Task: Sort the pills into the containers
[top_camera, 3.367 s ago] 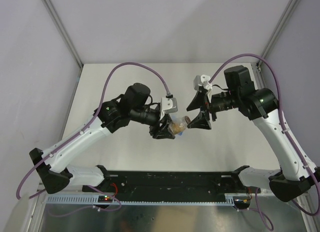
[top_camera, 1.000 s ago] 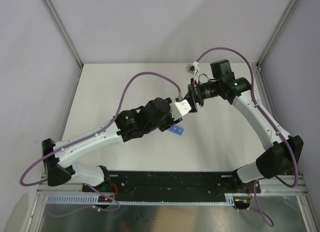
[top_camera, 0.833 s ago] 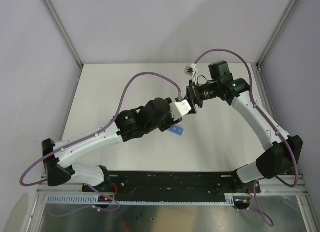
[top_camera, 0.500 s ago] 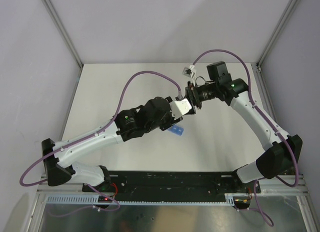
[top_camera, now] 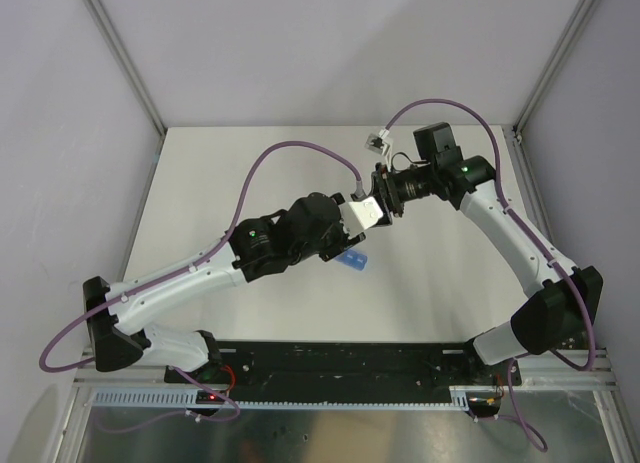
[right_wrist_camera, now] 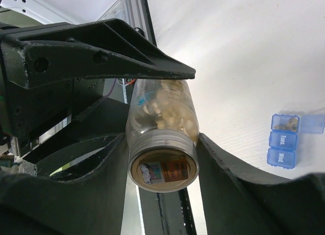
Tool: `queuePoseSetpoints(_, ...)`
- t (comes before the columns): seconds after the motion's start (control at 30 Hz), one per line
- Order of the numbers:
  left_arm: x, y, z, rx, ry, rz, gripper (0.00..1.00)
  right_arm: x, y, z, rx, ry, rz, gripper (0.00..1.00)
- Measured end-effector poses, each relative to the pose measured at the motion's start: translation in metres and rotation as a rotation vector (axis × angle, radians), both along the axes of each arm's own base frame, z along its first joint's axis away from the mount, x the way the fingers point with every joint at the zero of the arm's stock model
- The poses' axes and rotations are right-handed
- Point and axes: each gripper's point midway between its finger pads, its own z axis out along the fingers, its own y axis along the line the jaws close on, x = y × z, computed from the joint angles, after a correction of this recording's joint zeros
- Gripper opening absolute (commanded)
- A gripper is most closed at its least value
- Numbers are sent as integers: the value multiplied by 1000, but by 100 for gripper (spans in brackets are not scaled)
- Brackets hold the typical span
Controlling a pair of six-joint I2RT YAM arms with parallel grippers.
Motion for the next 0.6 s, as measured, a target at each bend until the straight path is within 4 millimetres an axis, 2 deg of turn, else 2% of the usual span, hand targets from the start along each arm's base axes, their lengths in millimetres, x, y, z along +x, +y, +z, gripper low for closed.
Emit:
queuePoseSetpoints(0.13,0,0,0,-2,1,-2,45,1,-1,0,3,2,-3,0)
queuePoseSetpoints(0.2,0,-1,1,-6,1,-4,55,2,-3,1,4,3,-9,0)
queuePoseSetpoints(0.47,-2,-6,3,-25,4,-21,86,4,-17,7,9,-18,-51,0)
queuePoseSetpoints(0.6,-2,-6,3,-27,6,-21,98,6,-26,16,17,-50,-84,0)
